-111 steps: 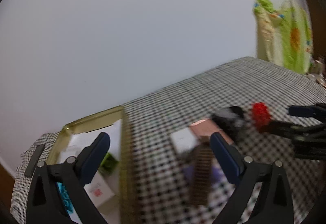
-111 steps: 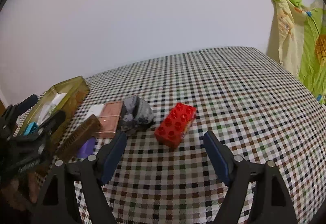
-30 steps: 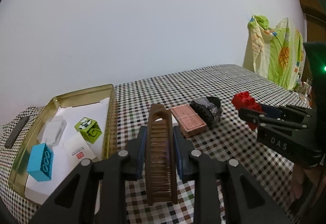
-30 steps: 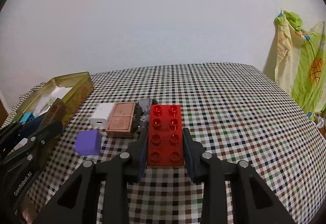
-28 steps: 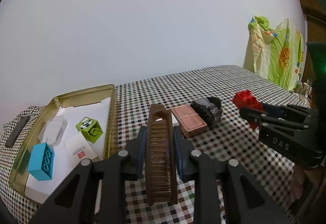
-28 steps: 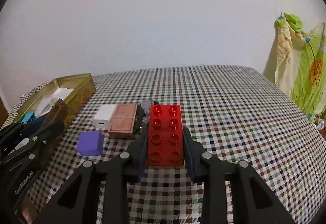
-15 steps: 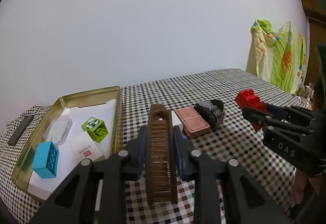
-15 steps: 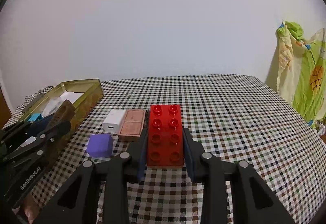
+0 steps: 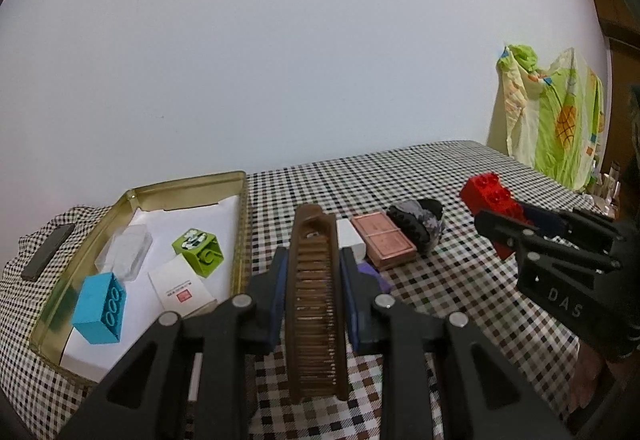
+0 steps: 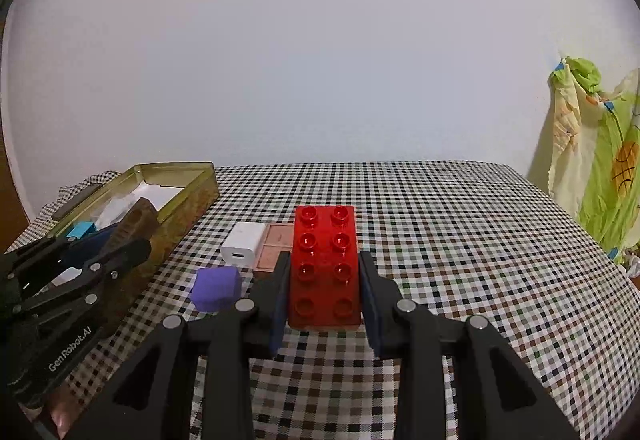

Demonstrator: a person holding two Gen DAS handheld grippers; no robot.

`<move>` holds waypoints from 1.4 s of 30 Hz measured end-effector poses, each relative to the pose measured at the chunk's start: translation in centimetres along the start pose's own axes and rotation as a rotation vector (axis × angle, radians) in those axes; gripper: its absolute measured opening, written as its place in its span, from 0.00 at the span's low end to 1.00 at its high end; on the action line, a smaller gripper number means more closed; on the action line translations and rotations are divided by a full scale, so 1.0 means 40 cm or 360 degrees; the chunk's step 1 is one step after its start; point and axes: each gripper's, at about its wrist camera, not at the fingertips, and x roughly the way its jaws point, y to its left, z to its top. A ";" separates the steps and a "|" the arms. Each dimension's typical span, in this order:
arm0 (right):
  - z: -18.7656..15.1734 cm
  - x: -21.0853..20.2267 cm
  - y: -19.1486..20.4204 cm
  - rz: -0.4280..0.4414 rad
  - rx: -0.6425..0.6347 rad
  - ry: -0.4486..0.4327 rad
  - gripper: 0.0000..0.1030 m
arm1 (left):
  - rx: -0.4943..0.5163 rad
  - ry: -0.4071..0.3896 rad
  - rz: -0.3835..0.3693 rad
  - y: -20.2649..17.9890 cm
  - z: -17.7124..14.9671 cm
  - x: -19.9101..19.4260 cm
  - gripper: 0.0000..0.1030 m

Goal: Organize rigid objects
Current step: 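Carry the brown comb and red brick over the gold tray with both tools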

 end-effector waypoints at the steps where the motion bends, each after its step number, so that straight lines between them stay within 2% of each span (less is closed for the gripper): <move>1: 0.000 -0.002 0.001 0.0003 0.0000 -0.0004 0.33 | 0.0000 -0.0002 0.0001 0.000 -0.001 -0.002 0.23; 17: -0.003 -0.024 0.030 0.0040 -0.0024 -0.0046 0.33 | -0.0005 -0.0029 0.0009 0.015 -0.010 -0.026 0.23; 42: -0.013 -0.054 0.107 0.0128 -0.0083 -0.0092 0.33 | -0.0097 -0.0081 0.0018 0.068 -0.028 -0.056 0.23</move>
